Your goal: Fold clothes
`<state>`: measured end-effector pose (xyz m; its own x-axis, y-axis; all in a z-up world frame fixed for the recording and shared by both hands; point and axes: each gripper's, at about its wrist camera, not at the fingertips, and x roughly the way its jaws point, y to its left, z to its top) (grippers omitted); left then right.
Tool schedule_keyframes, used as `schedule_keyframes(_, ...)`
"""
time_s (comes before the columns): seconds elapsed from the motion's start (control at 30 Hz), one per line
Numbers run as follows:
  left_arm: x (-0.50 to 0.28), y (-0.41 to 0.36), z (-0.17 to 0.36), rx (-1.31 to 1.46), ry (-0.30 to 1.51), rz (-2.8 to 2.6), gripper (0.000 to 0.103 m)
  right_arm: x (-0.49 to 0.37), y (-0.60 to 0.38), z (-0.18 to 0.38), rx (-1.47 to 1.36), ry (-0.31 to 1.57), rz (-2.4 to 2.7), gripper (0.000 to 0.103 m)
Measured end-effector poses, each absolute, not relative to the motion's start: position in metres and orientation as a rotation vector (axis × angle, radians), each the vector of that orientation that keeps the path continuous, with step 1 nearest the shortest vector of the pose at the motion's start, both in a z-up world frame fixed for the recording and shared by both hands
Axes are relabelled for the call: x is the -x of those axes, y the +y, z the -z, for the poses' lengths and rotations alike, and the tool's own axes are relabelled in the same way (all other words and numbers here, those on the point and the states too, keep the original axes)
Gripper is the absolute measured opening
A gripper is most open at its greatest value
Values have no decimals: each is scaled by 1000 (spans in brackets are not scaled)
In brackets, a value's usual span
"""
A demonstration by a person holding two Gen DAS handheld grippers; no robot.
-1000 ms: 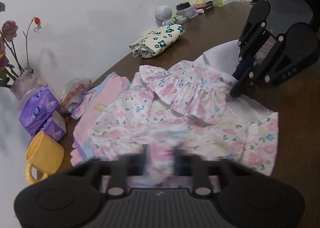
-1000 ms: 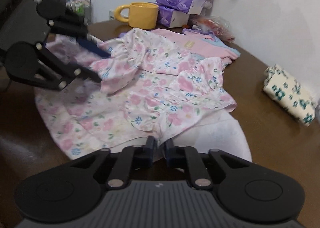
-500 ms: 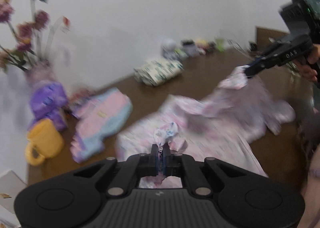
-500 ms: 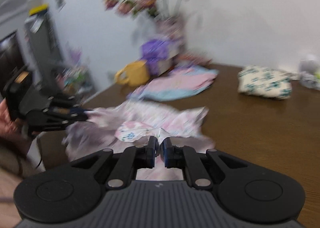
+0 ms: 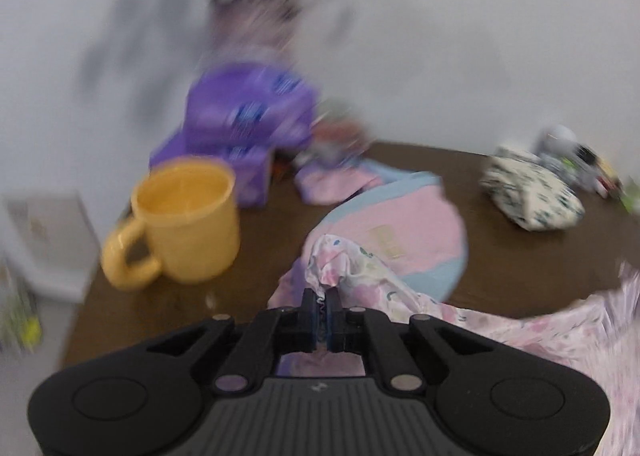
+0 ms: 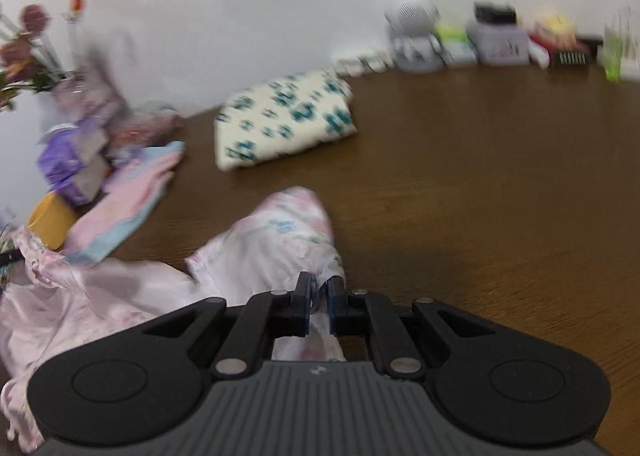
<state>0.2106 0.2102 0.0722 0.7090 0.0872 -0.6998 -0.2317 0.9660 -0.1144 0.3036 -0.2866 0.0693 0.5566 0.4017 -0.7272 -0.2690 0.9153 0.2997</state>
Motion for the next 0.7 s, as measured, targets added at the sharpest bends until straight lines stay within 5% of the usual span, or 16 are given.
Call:
schedule_keyframes(0.13, -221, 229, -48, 245, 784, -201, 5, -312, -283, -50, -159, 918, -375, 7)
schedule_keyframes(0.27, -222, 231, -41, 208, 786, -197, 17, -311, -278, -41, -123, 918, -363, 8)
schedule_keyframes(0.33, -215, 231, -43, 183, 766, -195, 27, -313, -280, -39, -128, 919, -358, 10)
schedule_keyframes(0.4, -207, 231, -46, 158, 743, -195, 51, -313, -286, -41, -155, 914, -353, 15)
schedule_keyframes(0.47, -187, 227, -56, 104, 686, -197, 60, -303, -296, -50, -194, 886, -376, 37)
schedule_keyframes(0.6, -124, 212, -74, 48, 619, -164, 80, -258, -315, -75, -175, 796, -422, 53)
schedule_keyframes(0.7, -72, 201, -72, 88, 644, -106, 83, -216, -323, -82, -115, 774, -443, 66)
